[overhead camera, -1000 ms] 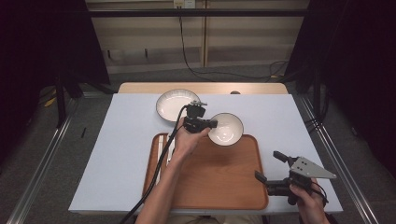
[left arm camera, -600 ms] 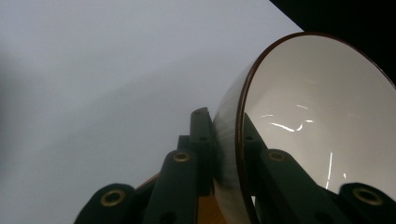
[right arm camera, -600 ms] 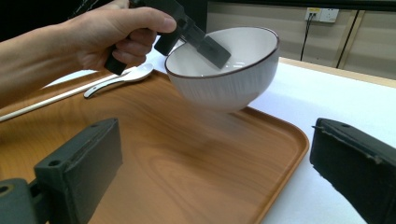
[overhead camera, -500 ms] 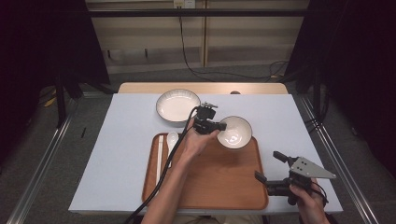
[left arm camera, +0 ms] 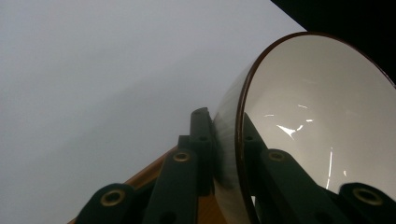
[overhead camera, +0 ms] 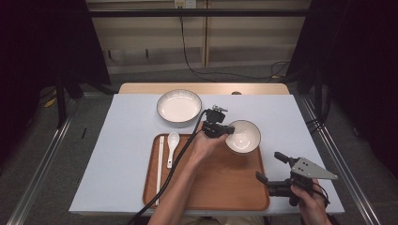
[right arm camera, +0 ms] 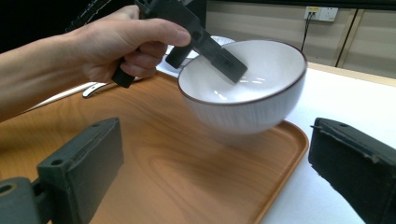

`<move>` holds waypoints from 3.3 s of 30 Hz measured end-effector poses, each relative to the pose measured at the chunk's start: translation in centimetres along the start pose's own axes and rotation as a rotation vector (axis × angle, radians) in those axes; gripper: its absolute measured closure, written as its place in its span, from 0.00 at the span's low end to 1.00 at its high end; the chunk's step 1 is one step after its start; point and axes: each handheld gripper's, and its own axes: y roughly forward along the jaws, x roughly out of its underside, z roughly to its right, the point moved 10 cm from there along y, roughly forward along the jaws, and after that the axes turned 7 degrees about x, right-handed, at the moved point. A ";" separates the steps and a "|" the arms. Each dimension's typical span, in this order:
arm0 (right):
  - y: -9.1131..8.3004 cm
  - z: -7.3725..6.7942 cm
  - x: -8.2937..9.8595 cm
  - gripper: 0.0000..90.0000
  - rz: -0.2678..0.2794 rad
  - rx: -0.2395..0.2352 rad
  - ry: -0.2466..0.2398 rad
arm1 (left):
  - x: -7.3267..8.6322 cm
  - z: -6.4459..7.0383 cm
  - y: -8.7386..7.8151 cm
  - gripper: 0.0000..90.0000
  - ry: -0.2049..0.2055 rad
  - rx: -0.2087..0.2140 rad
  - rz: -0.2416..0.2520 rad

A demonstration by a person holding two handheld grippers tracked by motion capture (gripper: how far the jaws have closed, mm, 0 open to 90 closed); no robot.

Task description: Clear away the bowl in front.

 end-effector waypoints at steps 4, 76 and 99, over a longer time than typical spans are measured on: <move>-0.1 0.0 0.0 0.03 0.000 0.000 -0.006 | 0.3 0.0 0.8 0.91 0.008 -0.015 -0.021; 0.2 0.1 0.1 0.03 -0.011 0.000 0.001 | 0.1 -2.9 -4.0 0.06 0.107 -0.138 0.112; 0.0 0.0 0.1 0.03 -0.007 -0.003 -0.008 | 0.8 -9.7 -10.9 0.06 0.039 -0.270 0.185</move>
